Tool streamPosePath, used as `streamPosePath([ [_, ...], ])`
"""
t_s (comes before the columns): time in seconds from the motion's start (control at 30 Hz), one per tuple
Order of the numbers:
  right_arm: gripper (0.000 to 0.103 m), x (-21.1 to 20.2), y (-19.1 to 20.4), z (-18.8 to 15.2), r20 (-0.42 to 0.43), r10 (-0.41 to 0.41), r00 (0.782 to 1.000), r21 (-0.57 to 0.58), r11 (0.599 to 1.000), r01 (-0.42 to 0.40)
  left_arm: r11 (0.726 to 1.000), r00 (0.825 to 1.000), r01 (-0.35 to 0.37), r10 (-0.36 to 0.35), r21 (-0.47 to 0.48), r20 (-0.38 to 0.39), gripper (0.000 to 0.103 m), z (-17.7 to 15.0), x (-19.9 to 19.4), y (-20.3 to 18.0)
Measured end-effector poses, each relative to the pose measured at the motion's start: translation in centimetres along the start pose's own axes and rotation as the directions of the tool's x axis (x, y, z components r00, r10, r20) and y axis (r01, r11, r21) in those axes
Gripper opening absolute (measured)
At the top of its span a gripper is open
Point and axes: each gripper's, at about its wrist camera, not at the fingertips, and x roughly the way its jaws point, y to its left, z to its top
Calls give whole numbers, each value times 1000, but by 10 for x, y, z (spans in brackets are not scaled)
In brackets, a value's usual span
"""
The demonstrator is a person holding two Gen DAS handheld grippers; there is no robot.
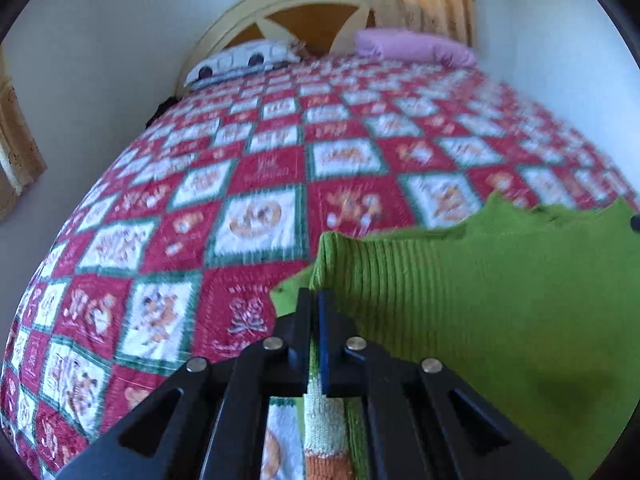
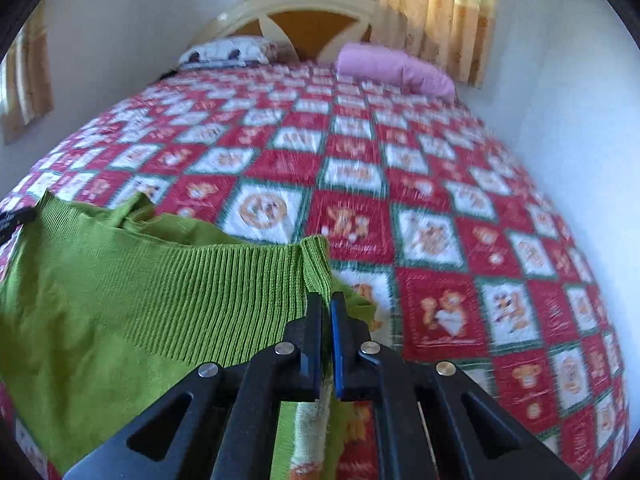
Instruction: Fold small clothes
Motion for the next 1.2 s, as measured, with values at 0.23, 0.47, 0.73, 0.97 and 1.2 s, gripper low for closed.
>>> streamPosePath([
  [0.23, 27, 12, -5, -9, -17, -73, 997, 14, 997, 73, 999, 999, -38, 38, 0, 1, 22, -3, 1, -2],
  [0.47, 54, -78, 7, -36, 62, 79, 995, 22, 996, -81, 999, 997, 3, -1, -34, 82, 60, -25, -70, 15],
  [0.73, 54, -78, 52, -112, -88, 201, 976, -74, 975, -208, 999, 1000, 22, -22, 44, -13, 73, -85, -75, -5],
  [0.97, 54, -86, 56, -110, -80, 152, 985, -70, 985, -158, 999, 1000, 14, -14, -31, -7, 86, -95, -67, 10],
  [1.2, 54, -72, 52, -63, 6, 161, 987, -7, 987, -161, 997, 1000, 22, -23, -72, -16, 101, -101, -61, 17],
])
